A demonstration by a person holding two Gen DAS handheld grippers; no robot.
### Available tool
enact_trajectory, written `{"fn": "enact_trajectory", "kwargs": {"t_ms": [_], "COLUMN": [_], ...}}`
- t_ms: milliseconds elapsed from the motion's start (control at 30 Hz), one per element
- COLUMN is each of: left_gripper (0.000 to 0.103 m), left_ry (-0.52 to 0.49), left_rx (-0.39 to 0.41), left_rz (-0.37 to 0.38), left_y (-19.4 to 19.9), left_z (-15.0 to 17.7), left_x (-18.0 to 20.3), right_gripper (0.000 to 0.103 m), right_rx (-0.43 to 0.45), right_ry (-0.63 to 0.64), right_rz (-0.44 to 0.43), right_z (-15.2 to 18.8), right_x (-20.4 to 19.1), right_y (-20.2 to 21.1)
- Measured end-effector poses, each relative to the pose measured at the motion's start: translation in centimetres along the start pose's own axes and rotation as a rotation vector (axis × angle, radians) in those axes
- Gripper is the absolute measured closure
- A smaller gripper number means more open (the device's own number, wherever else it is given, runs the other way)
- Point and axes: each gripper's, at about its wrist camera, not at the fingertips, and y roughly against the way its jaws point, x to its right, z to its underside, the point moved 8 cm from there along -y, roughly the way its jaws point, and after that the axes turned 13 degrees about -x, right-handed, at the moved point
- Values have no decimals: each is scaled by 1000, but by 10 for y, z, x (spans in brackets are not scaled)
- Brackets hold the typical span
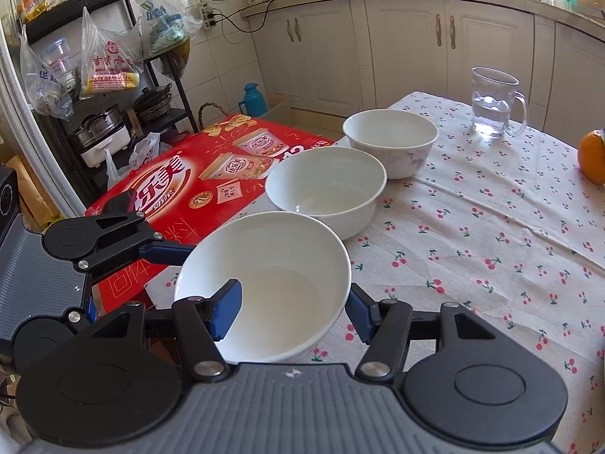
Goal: Organize plates and bowls
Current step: 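Close the right gripper on the bowl's rim, then lift the bowl with the right gripper and carry it toward the plate stack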
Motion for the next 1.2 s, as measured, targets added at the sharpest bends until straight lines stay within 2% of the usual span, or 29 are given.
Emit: {"fn": "enact_trajectory", "kwargs": {"t_ms": [267,633,1200], "left_gripper": [17,17,17], "left_ry": [-69,-101,-114], "left_rx": [6,5,-2], "left_rz": [58,96,112], "left_y": [-20,-44,-58], "left_z": [-23,-43,-52], "left_x": [29,44,51], "right_gripper": [37,37,37], "right_rx": [23,33,31], "right_ry": [-74,-147,-181], "right_rz": [56,100,125], "right_z": [18,30,32], "right_x": [34,73,94], "right_y": [21,28,27]}}
